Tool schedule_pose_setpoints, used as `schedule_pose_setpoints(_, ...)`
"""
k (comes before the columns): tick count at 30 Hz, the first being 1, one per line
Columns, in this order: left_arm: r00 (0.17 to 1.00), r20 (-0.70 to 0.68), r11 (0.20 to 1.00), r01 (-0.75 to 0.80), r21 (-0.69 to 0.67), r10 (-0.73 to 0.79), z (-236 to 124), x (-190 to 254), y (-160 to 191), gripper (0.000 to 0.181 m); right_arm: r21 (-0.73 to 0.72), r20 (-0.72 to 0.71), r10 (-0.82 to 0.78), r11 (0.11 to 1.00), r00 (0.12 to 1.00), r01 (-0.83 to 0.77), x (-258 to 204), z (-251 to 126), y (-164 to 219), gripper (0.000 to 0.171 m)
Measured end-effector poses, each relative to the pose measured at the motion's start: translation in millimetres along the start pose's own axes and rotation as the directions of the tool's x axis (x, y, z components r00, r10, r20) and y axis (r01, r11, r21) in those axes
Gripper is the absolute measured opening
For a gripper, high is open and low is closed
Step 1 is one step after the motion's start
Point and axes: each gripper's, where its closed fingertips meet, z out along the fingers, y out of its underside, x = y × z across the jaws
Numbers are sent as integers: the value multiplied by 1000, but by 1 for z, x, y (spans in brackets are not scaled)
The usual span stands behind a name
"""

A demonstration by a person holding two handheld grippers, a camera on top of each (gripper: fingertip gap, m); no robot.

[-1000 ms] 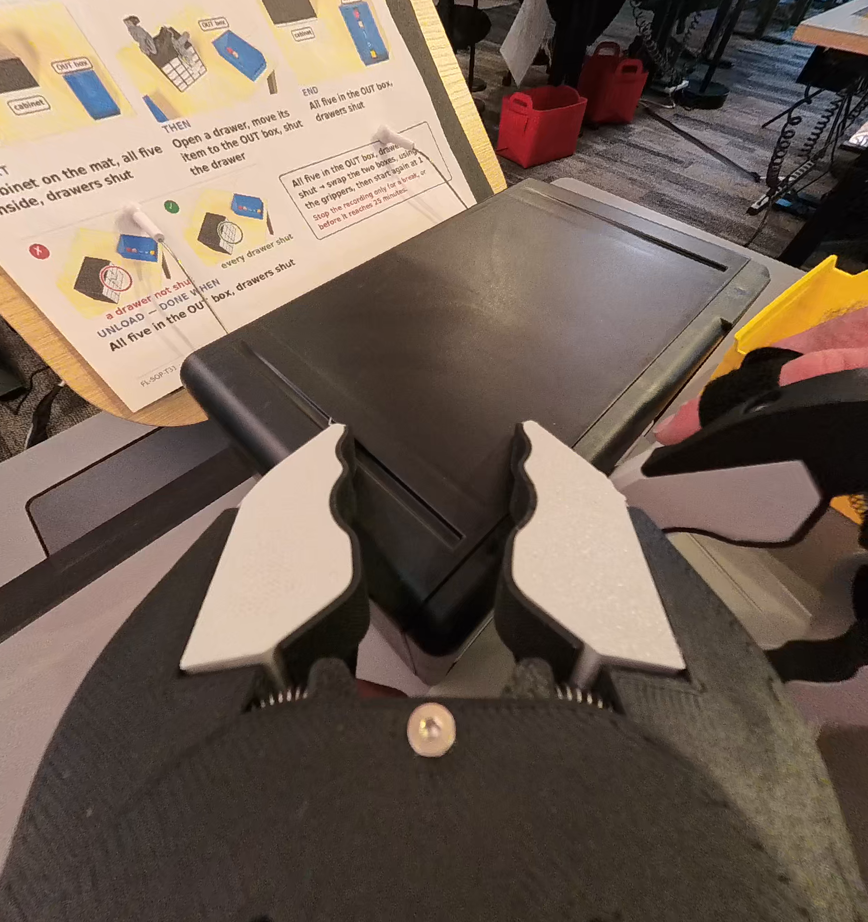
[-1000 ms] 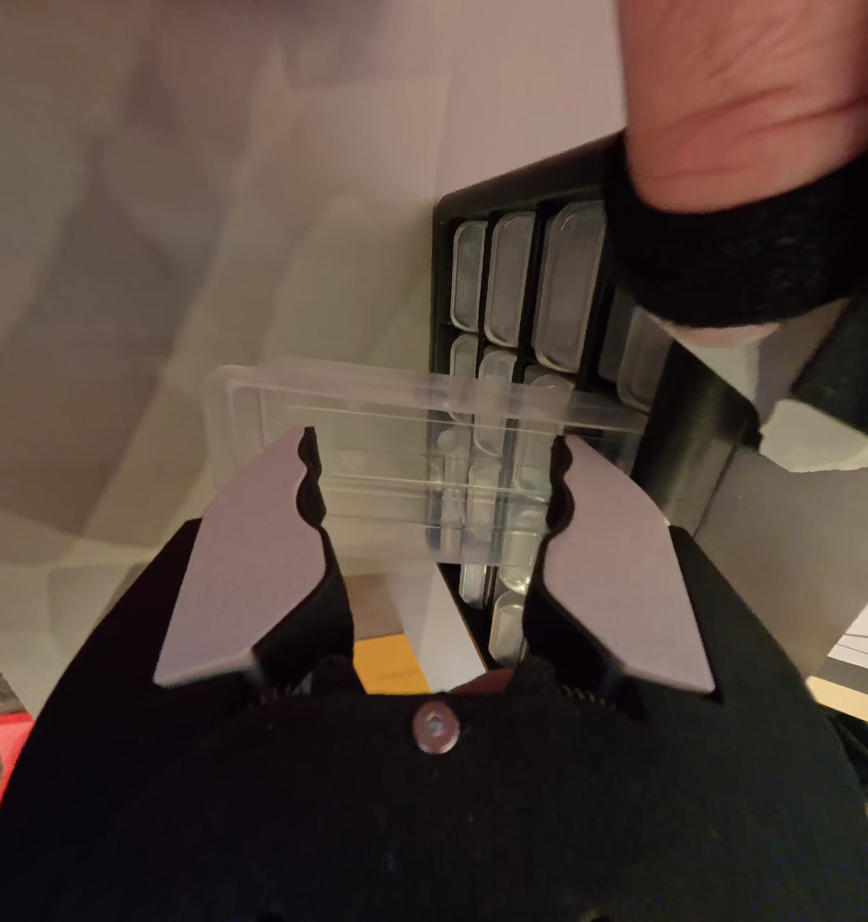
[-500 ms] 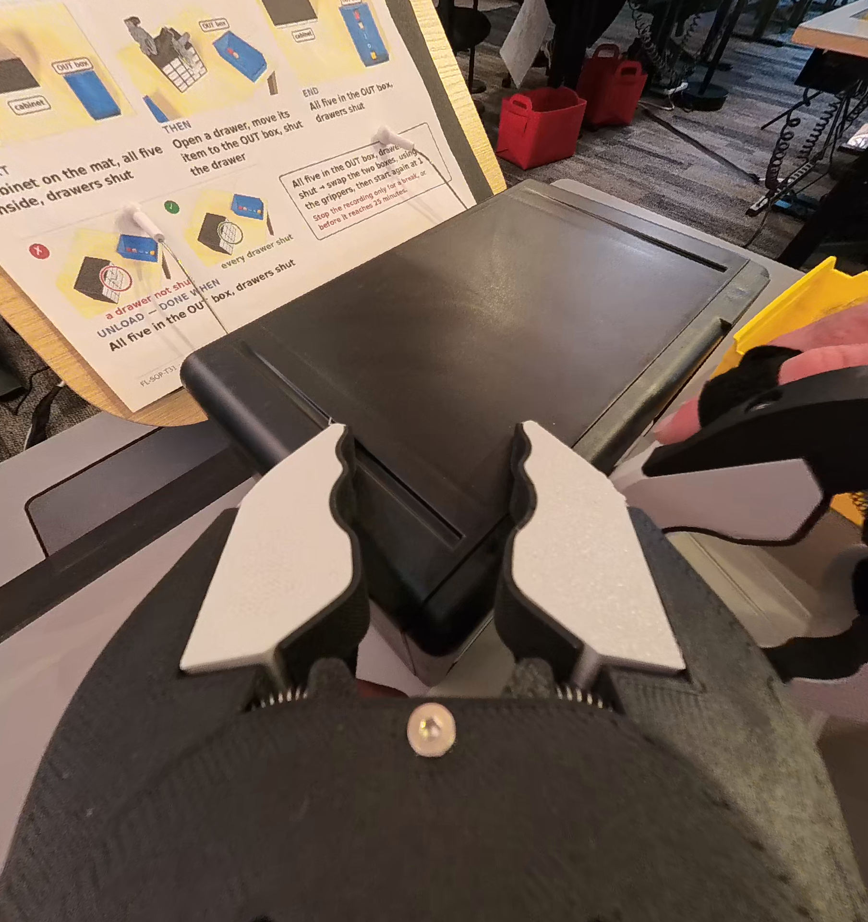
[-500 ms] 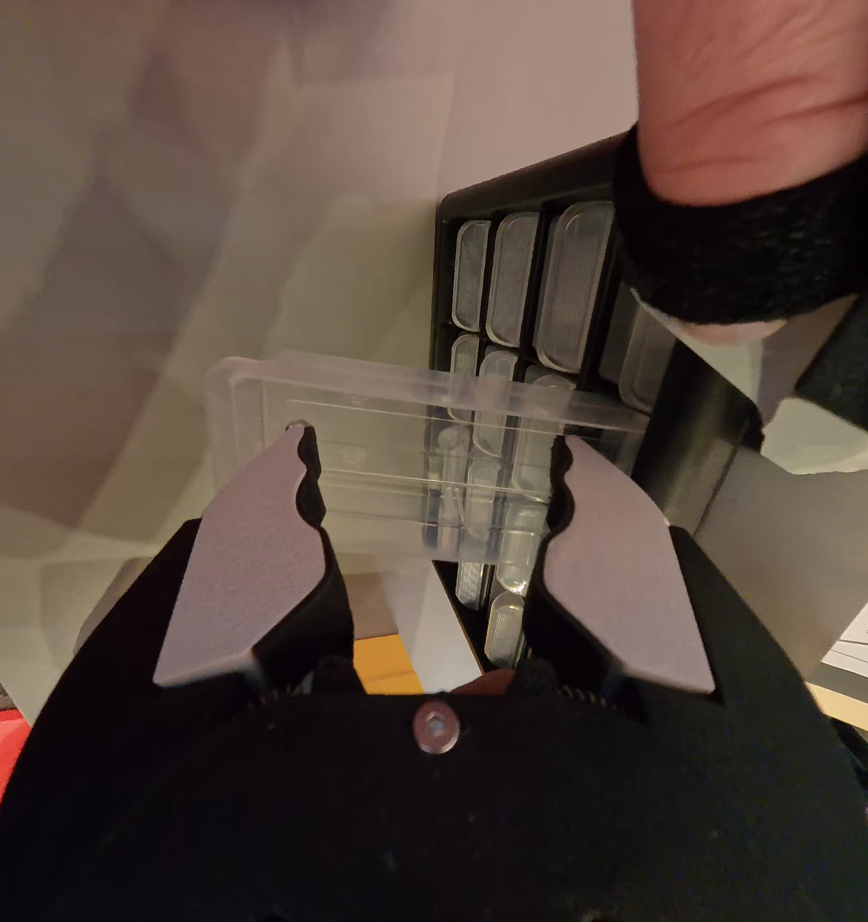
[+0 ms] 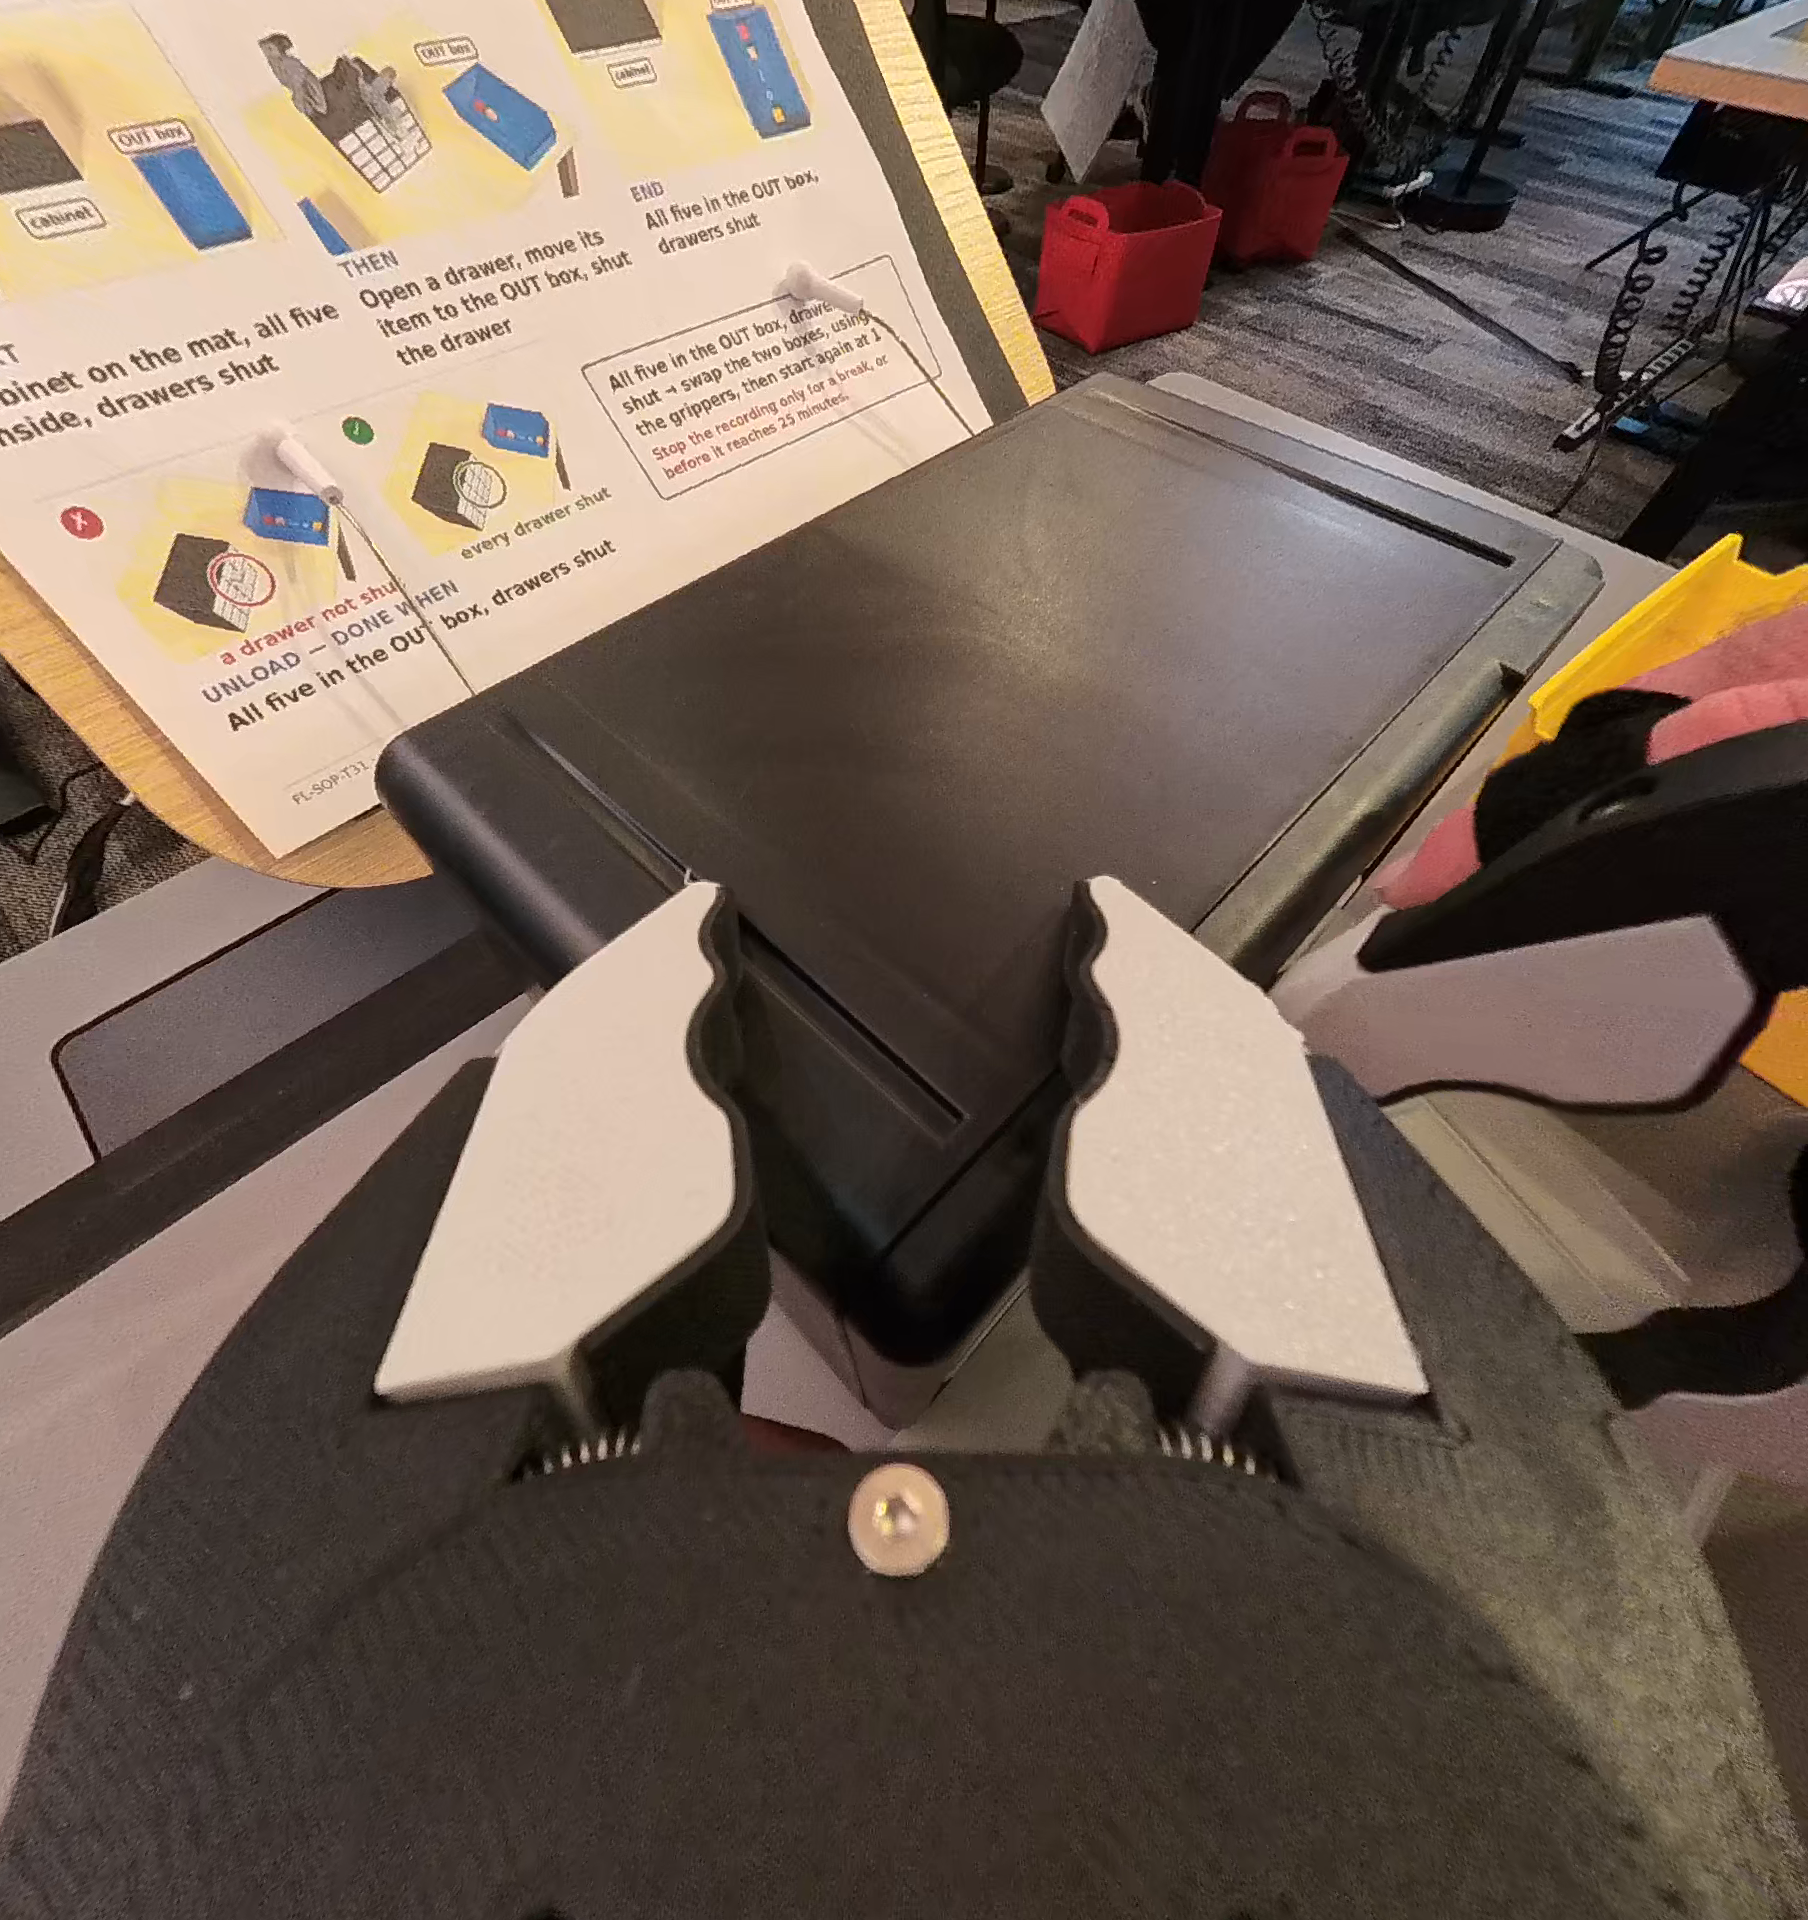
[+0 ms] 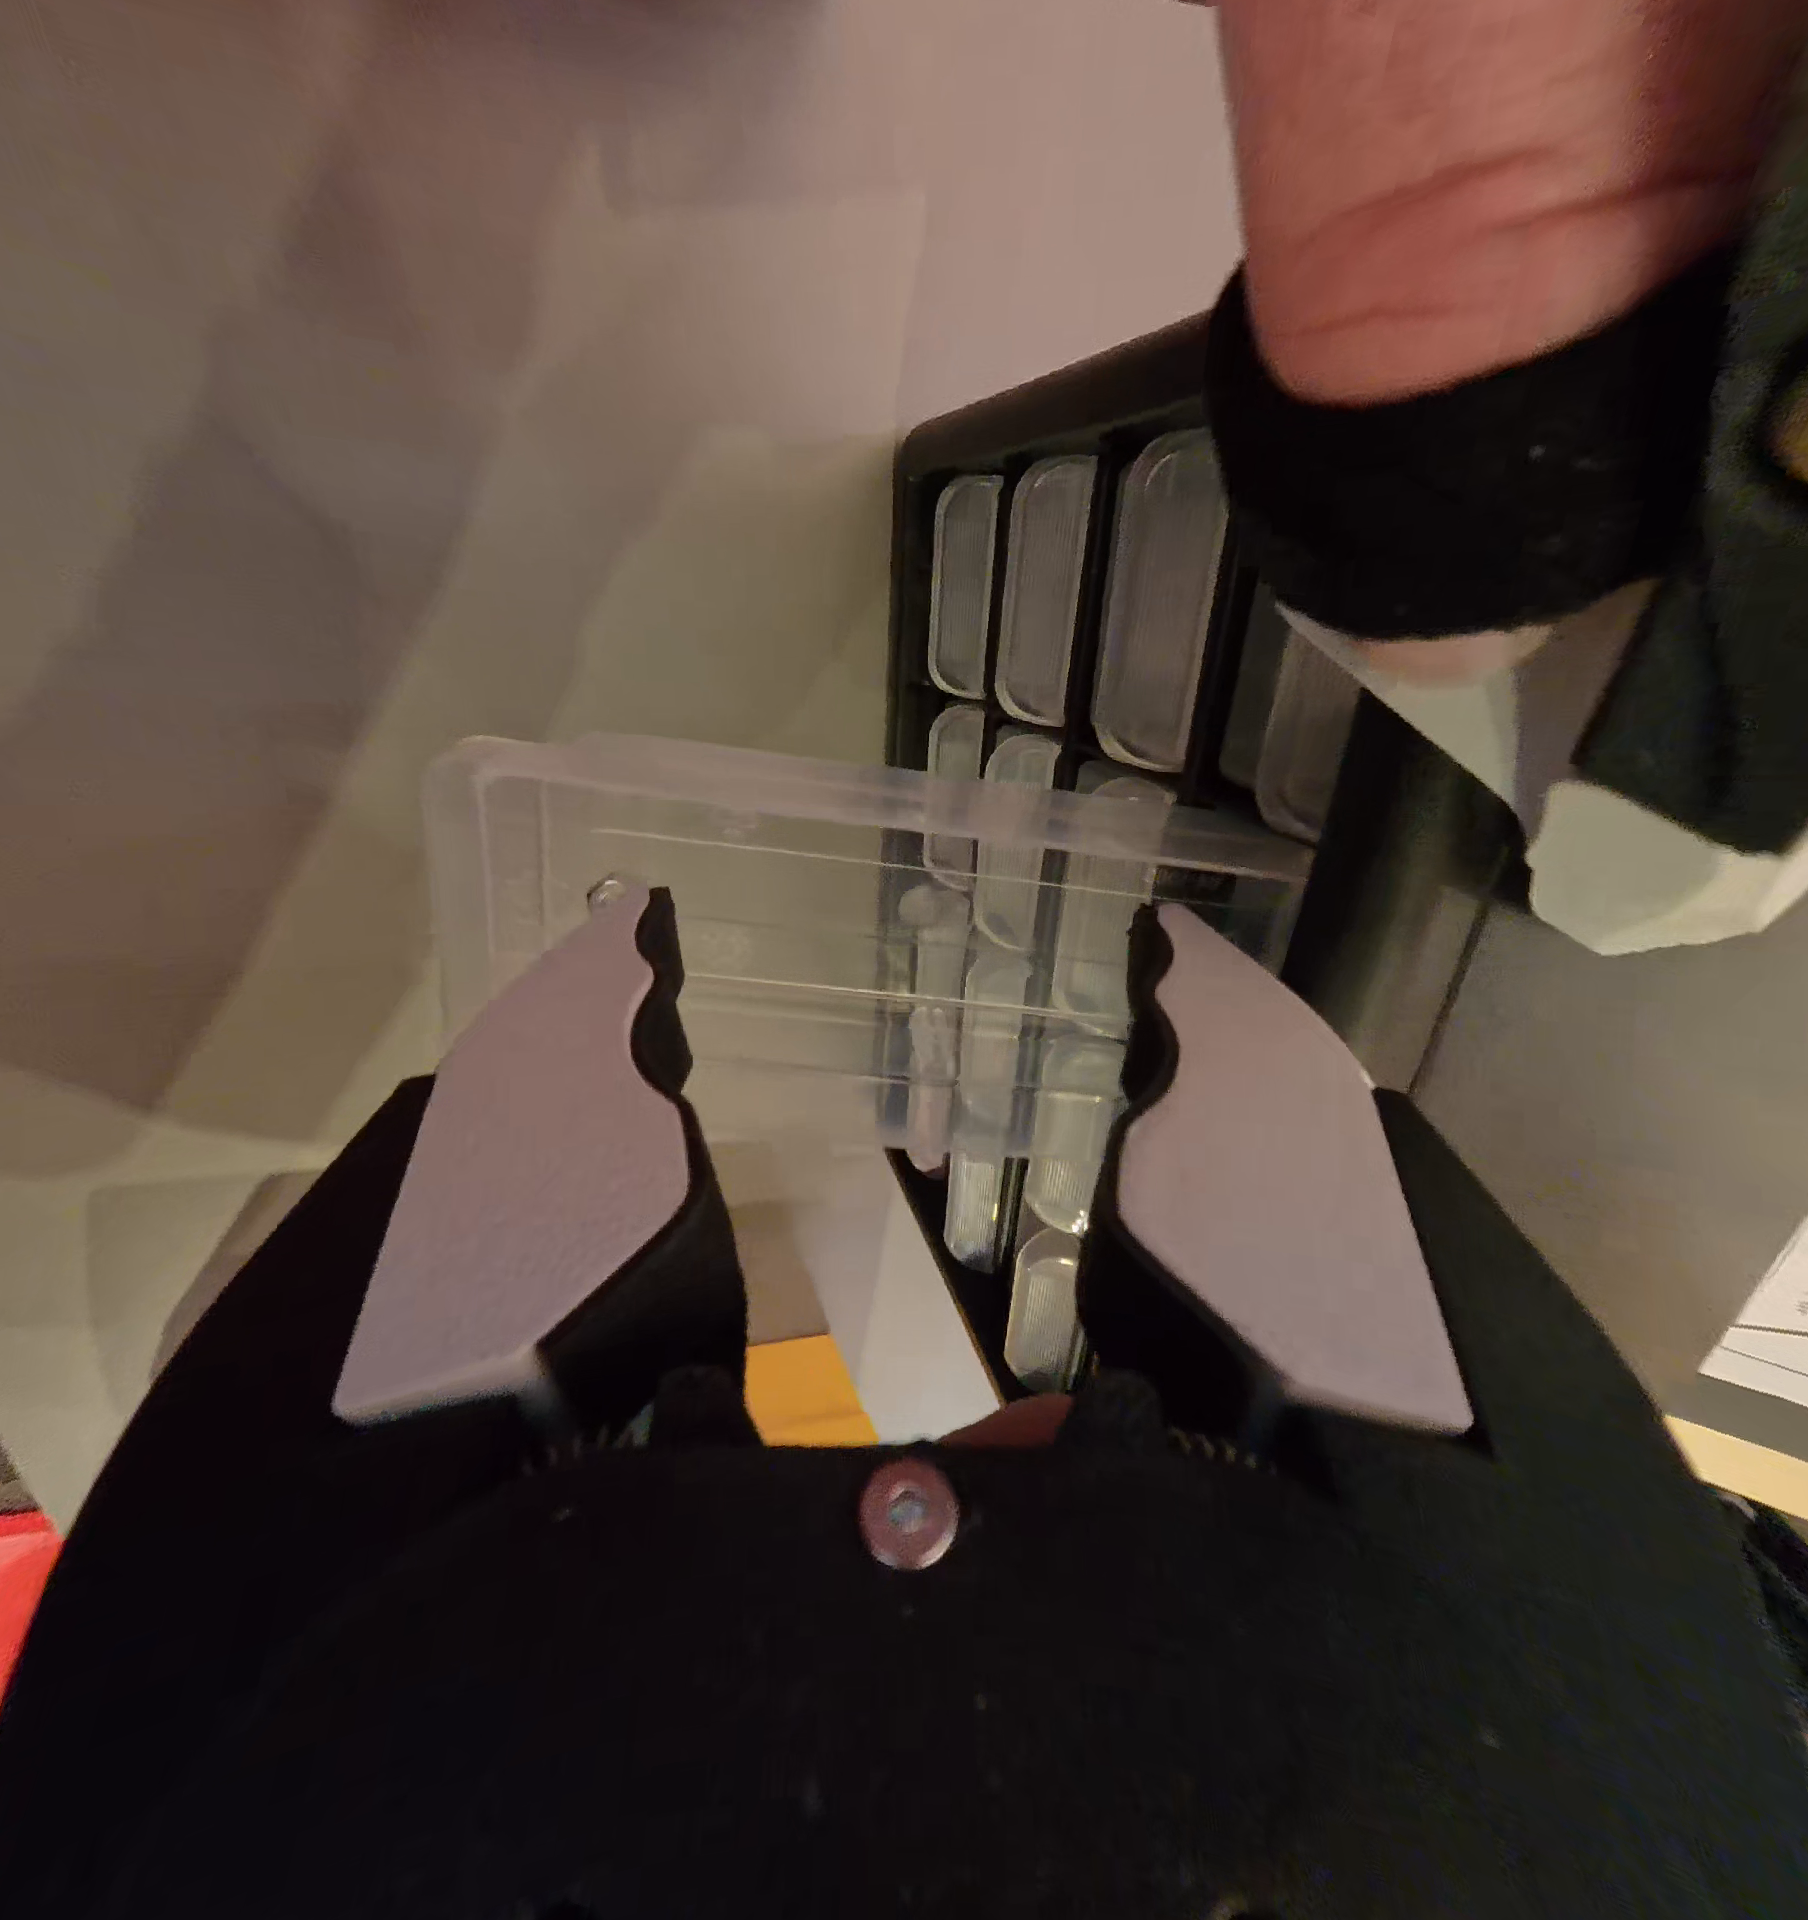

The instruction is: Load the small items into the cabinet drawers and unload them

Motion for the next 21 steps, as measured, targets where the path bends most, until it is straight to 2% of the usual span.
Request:
schedule_pose_setpoints(1,1000,0,1000,0,0,0,0,0,0,61,6,13,7,1000,1000,-7,0,-2,0,81)
schedule_pose_setpoints(3,1000,0,1000,0,0,0,0,0,0,61,12,41,15,1000,999,-16,-3,-2,0,88)
schedule_pose_setpoints(11,1000,0,1000,0,0,0,0,0,0,61,-28,32,8,1000,999,-8,-4,6,3,88)
schedule_pose_setpoints(17,1000,0,1000,0,0,0,0,0,0,61,-33,2,-4,999,1000,4,0,5,3,82)
schedule_pose_setpoints(18,1000,0,1000,1,0,-1,0,0,0,61,-40,-16,-9,999,1000,8,2,5,4,76)
schedule_pose_setpoints(21,1000,0,1000,1,1,-1,0,0,0,61,-41,-20,-13,999,1000,13,2,6,4,80)
